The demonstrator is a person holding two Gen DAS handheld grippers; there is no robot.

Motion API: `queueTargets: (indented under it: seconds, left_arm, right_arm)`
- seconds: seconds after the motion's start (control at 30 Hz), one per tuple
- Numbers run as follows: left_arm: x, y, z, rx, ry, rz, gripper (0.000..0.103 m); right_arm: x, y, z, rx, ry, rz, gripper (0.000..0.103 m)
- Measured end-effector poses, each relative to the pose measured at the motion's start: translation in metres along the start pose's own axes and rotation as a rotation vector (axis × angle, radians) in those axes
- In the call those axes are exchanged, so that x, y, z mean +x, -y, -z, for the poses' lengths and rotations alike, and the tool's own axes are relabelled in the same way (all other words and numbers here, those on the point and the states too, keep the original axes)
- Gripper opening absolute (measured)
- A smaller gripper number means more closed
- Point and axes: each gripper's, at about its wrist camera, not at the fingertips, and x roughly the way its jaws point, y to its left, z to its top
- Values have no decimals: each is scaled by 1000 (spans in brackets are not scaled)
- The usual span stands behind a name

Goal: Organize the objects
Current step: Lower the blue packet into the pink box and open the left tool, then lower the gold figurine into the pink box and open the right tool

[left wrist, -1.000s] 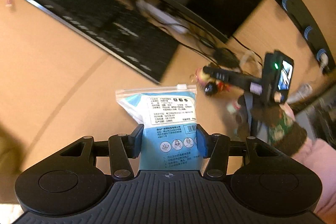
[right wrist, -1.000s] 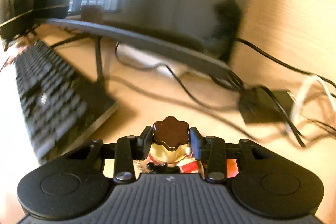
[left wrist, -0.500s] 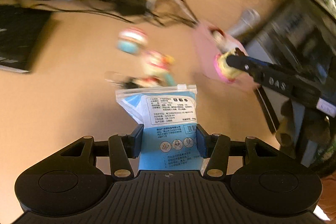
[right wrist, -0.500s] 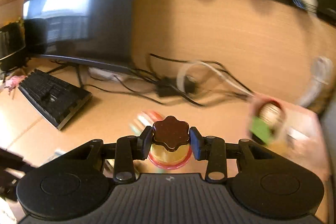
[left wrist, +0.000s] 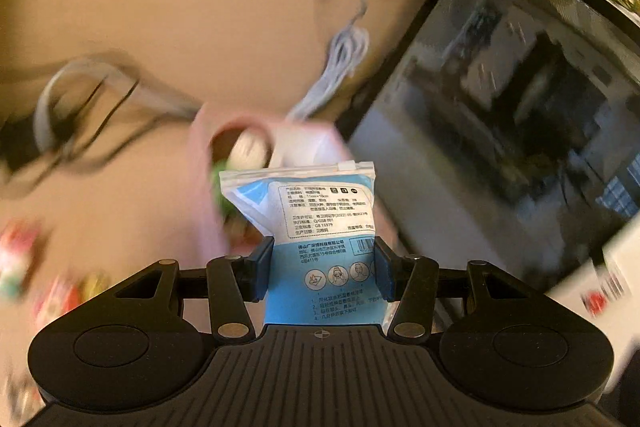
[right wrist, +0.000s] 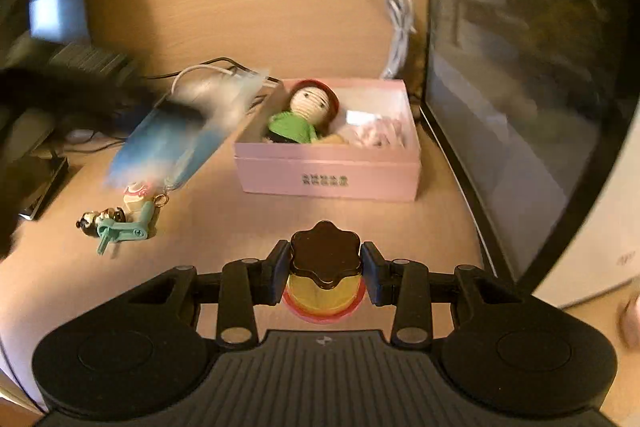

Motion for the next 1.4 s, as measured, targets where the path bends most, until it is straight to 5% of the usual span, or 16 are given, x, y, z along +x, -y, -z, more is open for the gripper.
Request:
queueTargets:
  seconds: [0.13, 0.3, 0.53, 0.97, 1.2, 1.4]
  left_arm:
    - [67, 15, -25, 54, 52, -81, 55]
    - [145, 12, -22, 28, -12, -155, 55]
    - [158, 11, 5, 7, -156, -173, 59]
    - [56, -3, 8, -63, 27, -134, 56]
    - [-15, -25, 71, -112, 5, -163, 56]
    - [-67, -58, 126, -272, -18, -232, 56]
  right_arm:
    - [-3, 14, 7, 2, 13, -10, 37]
    - [1, 24, 16, -51, -9, 0, 37]
    - [7, 45, 23, -32, -43, -2, 37]
    - [25, 30, 6, -91, -41, -51, 37]
    - [39, 25, -14, -90, -42, -60, 37]
    - [67, 24, -60, -86, 30, -15, 37]
